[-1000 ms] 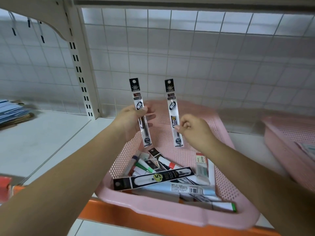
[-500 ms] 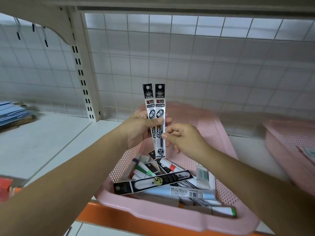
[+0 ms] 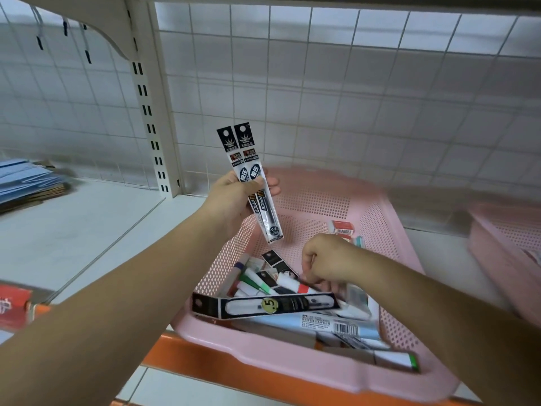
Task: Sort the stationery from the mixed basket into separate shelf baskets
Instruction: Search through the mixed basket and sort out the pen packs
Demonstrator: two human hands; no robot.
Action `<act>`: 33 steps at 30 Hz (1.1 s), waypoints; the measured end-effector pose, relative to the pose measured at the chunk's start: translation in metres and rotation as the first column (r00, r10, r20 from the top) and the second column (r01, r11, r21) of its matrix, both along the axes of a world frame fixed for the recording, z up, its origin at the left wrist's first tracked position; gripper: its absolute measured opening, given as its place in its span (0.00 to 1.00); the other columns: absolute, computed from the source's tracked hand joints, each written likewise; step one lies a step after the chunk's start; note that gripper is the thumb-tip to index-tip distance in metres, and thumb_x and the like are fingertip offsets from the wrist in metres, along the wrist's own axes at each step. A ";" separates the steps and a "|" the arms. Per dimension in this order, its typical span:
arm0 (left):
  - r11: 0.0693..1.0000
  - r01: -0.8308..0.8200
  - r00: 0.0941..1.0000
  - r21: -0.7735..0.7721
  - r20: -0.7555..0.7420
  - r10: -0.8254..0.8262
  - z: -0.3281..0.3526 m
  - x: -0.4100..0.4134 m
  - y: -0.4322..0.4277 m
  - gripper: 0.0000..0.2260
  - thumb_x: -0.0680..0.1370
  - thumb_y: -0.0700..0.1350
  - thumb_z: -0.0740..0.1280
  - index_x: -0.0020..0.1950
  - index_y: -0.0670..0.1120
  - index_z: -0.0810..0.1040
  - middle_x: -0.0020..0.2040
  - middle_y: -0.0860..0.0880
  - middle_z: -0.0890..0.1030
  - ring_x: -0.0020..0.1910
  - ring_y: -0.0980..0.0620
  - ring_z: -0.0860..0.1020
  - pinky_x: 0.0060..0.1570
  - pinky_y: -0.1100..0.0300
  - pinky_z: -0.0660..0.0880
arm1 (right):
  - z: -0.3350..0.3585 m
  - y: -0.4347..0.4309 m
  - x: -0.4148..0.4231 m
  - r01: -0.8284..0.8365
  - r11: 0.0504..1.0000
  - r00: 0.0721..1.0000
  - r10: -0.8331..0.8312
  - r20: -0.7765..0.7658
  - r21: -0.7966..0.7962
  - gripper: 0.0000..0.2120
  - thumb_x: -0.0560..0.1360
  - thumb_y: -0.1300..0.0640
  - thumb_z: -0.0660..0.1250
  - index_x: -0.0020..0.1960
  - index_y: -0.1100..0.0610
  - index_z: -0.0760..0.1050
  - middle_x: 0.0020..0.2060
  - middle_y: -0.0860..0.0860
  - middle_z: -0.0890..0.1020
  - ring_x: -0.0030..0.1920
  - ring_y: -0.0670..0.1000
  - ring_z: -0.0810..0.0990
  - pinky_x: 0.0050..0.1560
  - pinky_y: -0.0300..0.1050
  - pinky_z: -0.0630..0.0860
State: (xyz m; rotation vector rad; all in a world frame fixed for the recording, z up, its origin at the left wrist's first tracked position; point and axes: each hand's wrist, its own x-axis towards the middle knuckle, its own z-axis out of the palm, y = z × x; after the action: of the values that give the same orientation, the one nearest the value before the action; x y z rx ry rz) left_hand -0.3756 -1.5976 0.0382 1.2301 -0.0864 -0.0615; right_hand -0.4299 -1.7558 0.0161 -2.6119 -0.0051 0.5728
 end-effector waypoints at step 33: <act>0.901 0.323 0.944 0.290 -0.025 -0.330 0.003 -0.020 -0.012 0.08 0.79 0.37 0.60 0.47 0.48 0.75 0.43 0.48 0.81 0.41 0.51 0.80 0.45 0.55 0.77 | 0.019 -0.002 0.004 -0.067 0.683 0.793 -0.407 0.454 0.728 0.09 0.73 0.68 0.67 0.40 0.56 0.73 0.31 0.49 0.76 0.24 0.38 0.74 0.26 0.28 0.69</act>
State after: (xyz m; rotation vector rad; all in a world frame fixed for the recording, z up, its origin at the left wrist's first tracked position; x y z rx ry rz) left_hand -0.3952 -1.6091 0.0417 1.5015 -0.3156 -0.3632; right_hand -0.4261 -1.7580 0.0352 -1.8553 -0.1389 -0.3137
